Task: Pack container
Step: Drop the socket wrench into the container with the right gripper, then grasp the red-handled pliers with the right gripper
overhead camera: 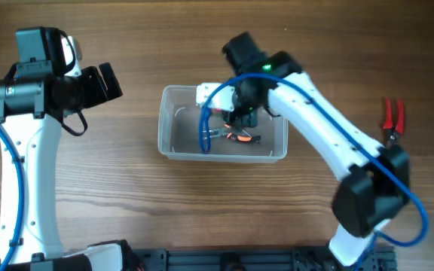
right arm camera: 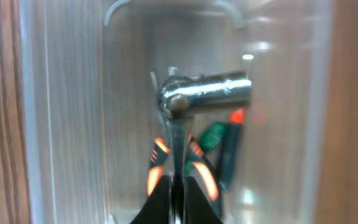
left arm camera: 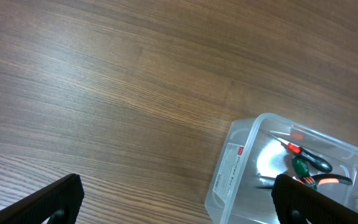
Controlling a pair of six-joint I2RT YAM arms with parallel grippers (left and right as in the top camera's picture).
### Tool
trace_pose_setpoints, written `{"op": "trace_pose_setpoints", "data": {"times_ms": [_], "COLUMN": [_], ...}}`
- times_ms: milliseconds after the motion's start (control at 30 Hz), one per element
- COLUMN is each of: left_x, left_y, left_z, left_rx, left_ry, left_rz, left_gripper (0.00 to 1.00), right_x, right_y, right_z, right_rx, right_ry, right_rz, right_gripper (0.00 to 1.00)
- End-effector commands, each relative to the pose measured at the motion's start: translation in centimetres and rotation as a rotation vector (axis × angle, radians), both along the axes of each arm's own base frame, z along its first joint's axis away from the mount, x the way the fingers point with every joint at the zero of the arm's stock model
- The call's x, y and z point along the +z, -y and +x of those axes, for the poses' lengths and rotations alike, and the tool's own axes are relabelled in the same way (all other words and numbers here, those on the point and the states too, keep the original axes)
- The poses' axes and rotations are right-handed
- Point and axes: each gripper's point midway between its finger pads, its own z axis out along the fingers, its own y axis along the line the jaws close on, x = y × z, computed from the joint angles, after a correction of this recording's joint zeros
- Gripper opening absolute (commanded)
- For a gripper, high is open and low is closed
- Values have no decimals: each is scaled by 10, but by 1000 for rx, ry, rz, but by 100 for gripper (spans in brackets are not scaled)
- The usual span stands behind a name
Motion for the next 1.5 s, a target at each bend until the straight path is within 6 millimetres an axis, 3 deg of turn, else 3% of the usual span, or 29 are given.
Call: {"op": "trace_pose_setpoints", "data": {"times_ms": [0,33,133,200,233,300,400,433,467,500,533,600,633,700,733,767,800,967,1100,1233,1467], "left_x": [0,0,0,0,0,0,1,1,1,1,1,1,0,1,0,1,1,0,0,0,0], "left_y": [1,1,1,1,1,1,1,1,1,1,1,1,1,1,1,1,1,1,1,1,1], "left_z": [0,0,0,0,0,0,0,0,0,0,0,0,0,0,0,0,0,0,0,0,0], "left_rx": [5,5,5,5,5,5,5,5,5,5,5,5,5,5,5,5,5,5,5,5,5], "left_ry": [-1,-1,-1,-1,-1,-1,-1,-1,-1,-1,-1,-1,-1,-1,-1,-1,-1,-1,-1,-1,-1], "left_rz": [-15,-15,-15,-15,-15,-15,-15,-15,-15,-15,-15,-15,-15,-15,-15,-15,-15,-15,-15,-16,-16], "left_gripper": [100,100,100,100,100,100,100,100,100,100,100,100,100,100,100,100,100,100,100,100,100], "right_x": [-42,-52,-67,-65,-62,-36,37,70,100,137,158,187,186,165,133,108,91,-2,-58,-82,-92], "right_y": [-9,-13,-20,-20,-16,-6,24,43,62,96,128,222,259,335,383,406,415,425,424,423,419], "right_z": [-7,-11,-18,-11,2,26,68,80,87,93,96,93,88,68,53,46,45,46,47,48,59], "right_rx": [53,57,55,-27,-133,-273,-538,-672,-805,-982,-1118,-1469,-1600,-1888,-2023,-2086,-2083,-2011,-1986,-1939,-1865], "right_ry": [-100,-137,-212,-202,-168,-66,171,238,275,304,320,339,330,256,165,115,80,-150,-279,-317,-313], "right_rz": [-12,-2,26,23,-7,-39,-2,52,126,230,292,386,389,361,312,261,228,38,-49,-76,-31], "right_gripper": [21,24,16,13,12,15,18,25,40,52,68,100,100,100,100,100,100,100,100,100,100]}}
